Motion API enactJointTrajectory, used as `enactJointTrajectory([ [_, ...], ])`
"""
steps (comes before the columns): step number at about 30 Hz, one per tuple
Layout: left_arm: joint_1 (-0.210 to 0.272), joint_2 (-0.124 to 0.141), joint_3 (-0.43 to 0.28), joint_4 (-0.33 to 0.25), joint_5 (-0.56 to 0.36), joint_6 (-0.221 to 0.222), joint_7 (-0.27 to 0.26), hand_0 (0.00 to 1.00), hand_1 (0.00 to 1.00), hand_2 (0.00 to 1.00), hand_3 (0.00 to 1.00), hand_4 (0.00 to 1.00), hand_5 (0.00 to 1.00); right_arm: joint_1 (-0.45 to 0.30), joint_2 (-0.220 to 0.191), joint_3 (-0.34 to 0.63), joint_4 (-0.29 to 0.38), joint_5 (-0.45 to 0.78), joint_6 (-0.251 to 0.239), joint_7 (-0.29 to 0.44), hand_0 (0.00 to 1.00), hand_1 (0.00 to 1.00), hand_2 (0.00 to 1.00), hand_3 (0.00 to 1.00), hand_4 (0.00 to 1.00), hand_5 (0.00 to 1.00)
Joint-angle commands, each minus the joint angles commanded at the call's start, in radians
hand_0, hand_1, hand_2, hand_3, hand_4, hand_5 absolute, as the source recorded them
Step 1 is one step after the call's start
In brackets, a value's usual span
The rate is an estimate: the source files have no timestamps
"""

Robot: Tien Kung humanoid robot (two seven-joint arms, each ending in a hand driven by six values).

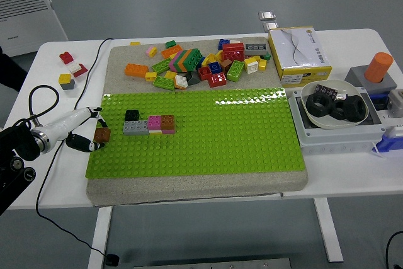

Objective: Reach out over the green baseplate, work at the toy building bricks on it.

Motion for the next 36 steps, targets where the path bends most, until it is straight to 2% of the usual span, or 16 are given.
enactJointTrajectory([
  [2,0.000,0.001,0.001,-0.003,-0.003,-0.002,0.001,0.998,0.998,0.998,0.576,0.844,0.045,0.000,0.000,0.001,0.000,0.000,0.000,0.000,0.664,0.645,0.648,0.746,0.732,0.998],
  [13,-0.004,0.005,0.008,-0.019,-0.022,-0.018,0.005,0.998,0.998,0.997,0.581,0.846,0.003,0.001,-0.002,0.010,0.000,0.000,0.002,0.001,0.665,0.646,0.647,0.745,0.730,0.998],
  [24,-0.006,-0.004,0.009,-0.002,-0.021,0.006,-0.008,0.998,0.998,0.988,0.575,0.852,0.002,0.001,-0.003,0.014,0.000,0.000,0.003,0.000,0.664,0.647,0.646,0.747,0.731,0.998],
  [36,-0.011,-0.010,0.011,0.013,-0.024,0.006,-0.011,0.998,0.998,0.986,0.587,0.830,0.002,0.001,-0.002,0.019,0.000,0.000,0.003,0.001,0.664,0.645,0.642,0.747,0.730,0.998],
])
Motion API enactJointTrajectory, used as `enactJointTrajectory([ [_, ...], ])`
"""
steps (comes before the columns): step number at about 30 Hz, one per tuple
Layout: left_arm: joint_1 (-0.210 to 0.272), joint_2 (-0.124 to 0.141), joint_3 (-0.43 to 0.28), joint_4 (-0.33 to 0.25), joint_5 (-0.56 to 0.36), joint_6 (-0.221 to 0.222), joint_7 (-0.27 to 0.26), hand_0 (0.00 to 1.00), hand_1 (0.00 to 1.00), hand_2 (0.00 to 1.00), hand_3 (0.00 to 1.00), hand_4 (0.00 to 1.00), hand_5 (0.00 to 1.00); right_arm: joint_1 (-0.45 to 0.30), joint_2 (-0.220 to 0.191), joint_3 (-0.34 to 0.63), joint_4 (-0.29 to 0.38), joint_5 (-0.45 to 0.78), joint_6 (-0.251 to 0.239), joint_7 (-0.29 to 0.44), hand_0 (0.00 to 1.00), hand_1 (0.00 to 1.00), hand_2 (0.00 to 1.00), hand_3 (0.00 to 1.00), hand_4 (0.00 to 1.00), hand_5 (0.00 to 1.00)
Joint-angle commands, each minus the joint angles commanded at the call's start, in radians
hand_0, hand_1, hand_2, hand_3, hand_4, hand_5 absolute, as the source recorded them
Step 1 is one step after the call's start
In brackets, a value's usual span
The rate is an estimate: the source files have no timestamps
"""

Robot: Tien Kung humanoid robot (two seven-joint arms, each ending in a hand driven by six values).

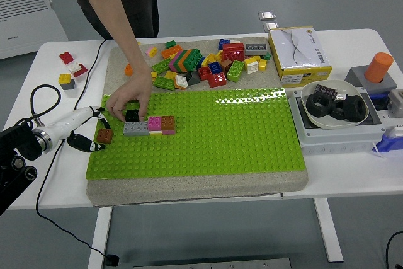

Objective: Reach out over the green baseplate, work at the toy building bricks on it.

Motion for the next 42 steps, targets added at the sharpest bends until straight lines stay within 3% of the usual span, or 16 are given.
enactJointTrajectory([
  [8,-0.004,-0.001,0.004,0.001,0.002,0.002,-0.001,0.994,0.998,0.980,0.591,0.769,0.002,0.000,-0.001,0.004,0.000,0.000,0.000,0.000,0.664,0.643,0.638,0.747,0.731,0.998],
  [19,-0.009,0.008,0.013,-0.002,0.018,0.007,-0.002,0.993,0.995,0.980,0.588,0.764,0.002,-0.001,0.000,-0.005,0.000,0.000,0.000,-0.001,0.664,0.644,0.642,0.746,0.733,0.998],
  [20,-0.009,0.009,0.012,-0.004,0.020,0.006,-0.002,0.998,0.998,0.982,0.595,0.852,0.002,-0.002,-0.001,-0.003,0.000,0.000,0.000,-0.001,0.664,0.644,0.641,0.746,0.733,0.998],
  [25,-0.007,0.015,0.002,-0.021,0.027,-0.002,0.006,0.998,0.998,0.982,0.595,0.852,0.002,-0.006,-0.001,-0.001,0.000,0.000,0.001,0.000,0.664,0.644,0.641,0.746,0.733,0.998],
  [26,-0.007,0.016,0.000,-0.024,0.028,-0.004,0.008,0.998,0.998,0.994,0.603,0.939,0.054,-0.007,-0.001,0.000,0.000,0.000,0.001,0.000,0.664,0.643,0.641,0.745,0.734,0.998],
  [31,-0.007,0.024,0.000,-0.037,0.024,-0.023,0.013,0.998,0.998,0.994,0.603,0.939,0.054,-0.010,-0.002,0.003,0.000,0.000,0.001,0.001,0.664,0.643,0.641,0.745,0.734,0.998],
  [32,-0.007,0.025,0.001,-0.038,0.024,-0.025,0.014,0.998,0.998,0.998,0.704,0.992,0.105,-0.010,-0.002,0.003,0.000,0.000,0.001,0.001,0.664,0.642,0.635,0.743,0.735,0.998],
  [38,-0.005,0.032,-0.010,-0.053,0.028,-0.040,0.023,0.998,0.998,0.998,0.704,0.992,0.105,-0.010,-0.002,0.005,0.000,0.000,0.001,0.001,0.664,0.642,0.635,0.743,0.735,0.998],
  [39,-0.005,0.035,-0.017,-0.059,0.029,-0.044,0.026,0.998,0.998,0.998,0.881,0.998,0.213,-0.009,-0.002,0.005,0.000,0.000,0.001,0.001,0.663,0.642,0.634,0.743,0.735,0.998],
  [42,-0.005,0.045,-0.042,-0.080,0.031,-0.052,0.031,0.998,0.998,0.998,0.881,0.998,0.213,-0.009,-0.003,0.006,0.000,0.000,0.001,0.001,0.663,0.642,0.634,0.743,0.735,0.998],
])
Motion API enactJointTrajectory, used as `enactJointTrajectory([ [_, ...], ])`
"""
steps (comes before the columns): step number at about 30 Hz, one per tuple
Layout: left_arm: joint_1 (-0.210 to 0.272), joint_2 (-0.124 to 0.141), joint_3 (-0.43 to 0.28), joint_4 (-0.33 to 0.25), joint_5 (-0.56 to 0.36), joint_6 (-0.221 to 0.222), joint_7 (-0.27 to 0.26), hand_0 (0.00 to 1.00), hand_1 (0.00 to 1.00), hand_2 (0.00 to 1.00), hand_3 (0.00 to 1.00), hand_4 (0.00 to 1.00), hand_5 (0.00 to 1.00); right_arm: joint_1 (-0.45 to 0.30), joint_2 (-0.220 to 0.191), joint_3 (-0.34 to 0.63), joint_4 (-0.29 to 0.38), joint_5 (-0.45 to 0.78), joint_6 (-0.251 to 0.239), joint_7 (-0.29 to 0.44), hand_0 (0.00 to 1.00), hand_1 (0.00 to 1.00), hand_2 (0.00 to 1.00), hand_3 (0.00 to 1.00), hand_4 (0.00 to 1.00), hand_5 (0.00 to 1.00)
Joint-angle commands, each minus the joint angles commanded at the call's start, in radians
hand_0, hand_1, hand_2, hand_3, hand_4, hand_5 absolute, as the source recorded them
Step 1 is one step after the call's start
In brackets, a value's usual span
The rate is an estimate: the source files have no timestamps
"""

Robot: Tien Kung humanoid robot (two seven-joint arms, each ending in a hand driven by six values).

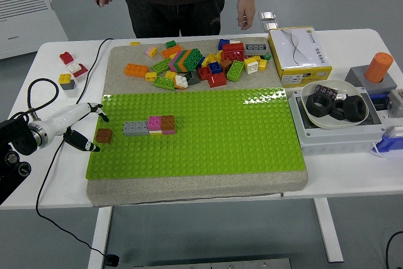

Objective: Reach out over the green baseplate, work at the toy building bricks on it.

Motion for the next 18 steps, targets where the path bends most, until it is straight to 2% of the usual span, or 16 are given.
enactJointTrajectory([
  [2,-0.002,0.007,-0.021,-0.014,0.001,0.000,-0.001,0.998,0.998,0.998,0.881,0.998,0.213,0.000,-0.001,0.002,0.000,0.000,0.000,0.000,0.663,0.642,0.634,0.743,0.735,0.998],
  [3,-0.004,0.010,-0.029,-0.018,0.001,0.002,-0.004,0.998,0.998,0.998,0.882,0.998,0.155,0.000,-0.001,0.003,0.000,0.000,0.001,0.000,0.664,0.642,0.633,0.744,0.735,0.998],
  [8,-0.010,0.013,-0.045,-0.022,0.002,0.016,-0.016,0.998,0.998,0.998,0.882,0.998,0.155,0.000,-0.003,0.012,0.000,0.000,0.002,0.001,0.664,0.642,0.633,0.744,0.735,0.998],
  [9,-0.011,0.012,-0.043,-0.018,0.002,0.017,-0.017,0.998,0.998,0.998,0.743,0.998,0.120,0.000,-0.004,0.015,0.000,0.000,0.002,0.002,0.662,0.644,0.630,0.743,0.735,0.998],
  [14,-0.013,0.001,-0.021,0.000,-0.001,0.019,-0.023,0.998,0.998,0.998,0.743,0.998,0.120,0.002,-0.006,0.025,0.000,0.000,0.004,0.003,0.662,0.644,0.630,0.743,0.735,0.998],
  [15,-0.012,-0.001,-0.018,0.002,-0.001,0.022,-0.026,0.998,0.998,0.998,0.603,0.857,0.002,0.002,-0.006,0.026,0.000,0.000,0.004,0.003,0.663,0.642,0.625,0.743,0.735,0.998],
  [18,-0.010,-0.005,-0.012,0.003,-0.001,0.039,-0.040,0.998,0.998,0.998,0.603,0.857,0.002,0.002,-0.006,0.031,0.000,0.000,0.004,0.004,0.663,0.642,0.625,0.743,0.735,0.998],
])
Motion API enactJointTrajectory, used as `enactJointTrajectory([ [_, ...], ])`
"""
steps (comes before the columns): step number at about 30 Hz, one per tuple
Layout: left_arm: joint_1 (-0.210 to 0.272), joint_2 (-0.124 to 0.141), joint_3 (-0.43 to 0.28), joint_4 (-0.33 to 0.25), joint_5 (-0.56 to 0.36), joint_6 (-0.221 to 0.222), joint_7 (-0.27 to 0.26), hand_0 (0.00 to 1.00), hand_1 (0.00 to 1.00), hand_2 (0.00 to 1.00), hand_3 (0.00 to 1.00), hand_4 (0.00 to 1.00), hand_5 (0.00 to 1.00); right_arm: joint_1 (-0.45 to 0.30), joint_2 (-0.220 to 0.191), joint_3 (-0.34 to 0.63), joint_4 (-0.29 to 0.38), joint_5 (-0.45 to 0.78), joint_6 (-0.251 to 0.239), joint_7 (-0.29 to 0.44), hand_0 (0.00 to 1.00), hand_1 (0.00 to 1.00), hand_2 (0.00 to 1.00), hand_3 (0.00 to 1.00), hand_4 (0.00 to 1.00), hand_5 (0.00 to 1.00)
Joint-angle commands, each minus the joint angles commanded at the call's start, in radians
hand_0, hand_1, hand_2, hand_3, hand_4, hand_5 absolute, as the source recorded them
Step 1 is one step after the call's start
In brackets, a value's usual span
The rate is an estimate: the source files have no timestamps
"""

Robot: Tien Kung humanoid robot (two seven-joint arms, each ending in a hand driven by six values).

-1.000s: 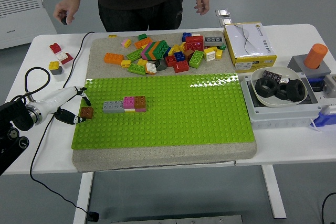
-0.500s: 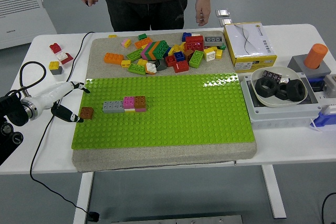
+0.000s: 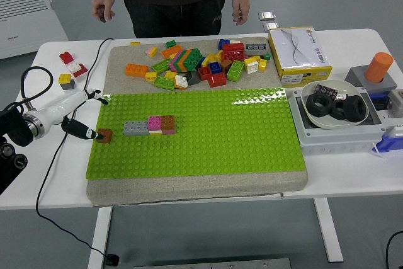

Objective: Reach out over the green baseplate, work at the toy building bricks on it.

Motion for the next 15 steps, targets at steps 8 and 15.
enactJointTrajectory([
  [8,0.001,-0.002,-0.002,-0.003,0.039,0.018,-0.014,0.998,0.998,0.956,0.593,0.729,0.002,0.000,-0.001,0.003,0.000,0.000,0.000,0.000,0.662,0.641,0.624,0.740,0.734,0.998],
  [15,0.001,0.000,-0.007,-0.006,0.054,0.010,-0.004,0.998,0.998,0.943,0.598,0.641,0.002,0.001,-0.001,0.007,0.000,0.000,0.001,0.000,0.656,0.640,0.619,0.739,0.733,0.998],
])
